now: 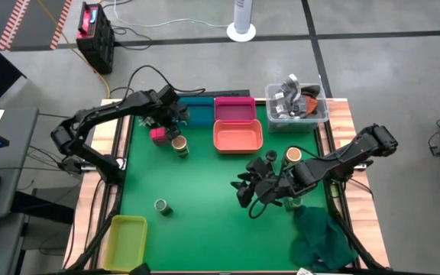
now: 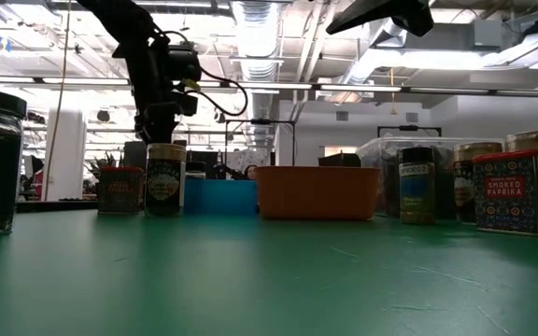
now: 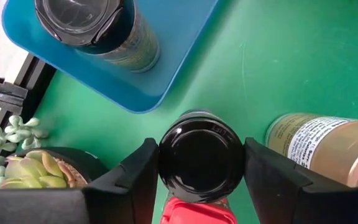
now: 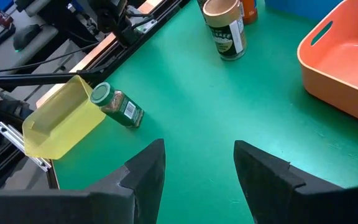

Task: Sort spices by type
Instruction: Put the left black seasoning bottle into the blue bin

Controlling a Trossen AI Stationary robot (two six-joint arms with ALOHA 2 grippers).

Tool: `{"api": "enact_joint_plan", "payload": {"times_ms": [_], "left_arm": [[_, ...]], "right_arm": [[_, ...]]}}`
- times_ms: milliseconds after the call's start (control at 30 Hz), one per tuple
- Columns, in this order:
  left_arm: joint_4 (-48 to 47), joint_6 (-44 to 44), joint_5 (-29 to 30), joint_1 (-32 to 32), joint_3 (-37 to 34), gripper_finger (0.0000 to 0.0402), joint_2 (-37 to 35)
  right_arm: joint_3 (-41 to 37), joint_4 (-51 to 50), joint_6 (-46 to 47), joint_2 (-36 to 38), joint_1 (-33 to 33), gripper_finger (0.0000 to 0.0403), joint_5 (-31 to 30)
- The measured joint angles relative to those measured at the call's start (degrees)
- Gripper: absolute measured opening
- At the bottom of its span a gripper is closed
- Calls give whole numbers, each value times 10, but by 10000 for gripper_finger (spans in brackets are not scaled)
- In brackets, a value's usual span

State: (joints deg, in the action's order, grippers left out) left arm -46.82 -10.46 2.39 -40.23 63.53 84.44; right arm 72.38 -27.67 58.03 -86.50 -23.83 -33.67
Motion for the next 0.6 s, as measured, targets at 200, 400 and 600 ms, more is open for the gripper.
{"api": "enact_joint_plan", "payload": {"times_ms": [200,400,600], "left_arm": [[-11,3,0,0,1,196,0],[-41,5,-10,0,14,192,0],[-79,2,-15,0,64,193,0]], "right_arm": [[0,0,0,0,0,218,0],[0,0,0,0,0,218,0],[0,-1,-1,0,0,218,0]]}}
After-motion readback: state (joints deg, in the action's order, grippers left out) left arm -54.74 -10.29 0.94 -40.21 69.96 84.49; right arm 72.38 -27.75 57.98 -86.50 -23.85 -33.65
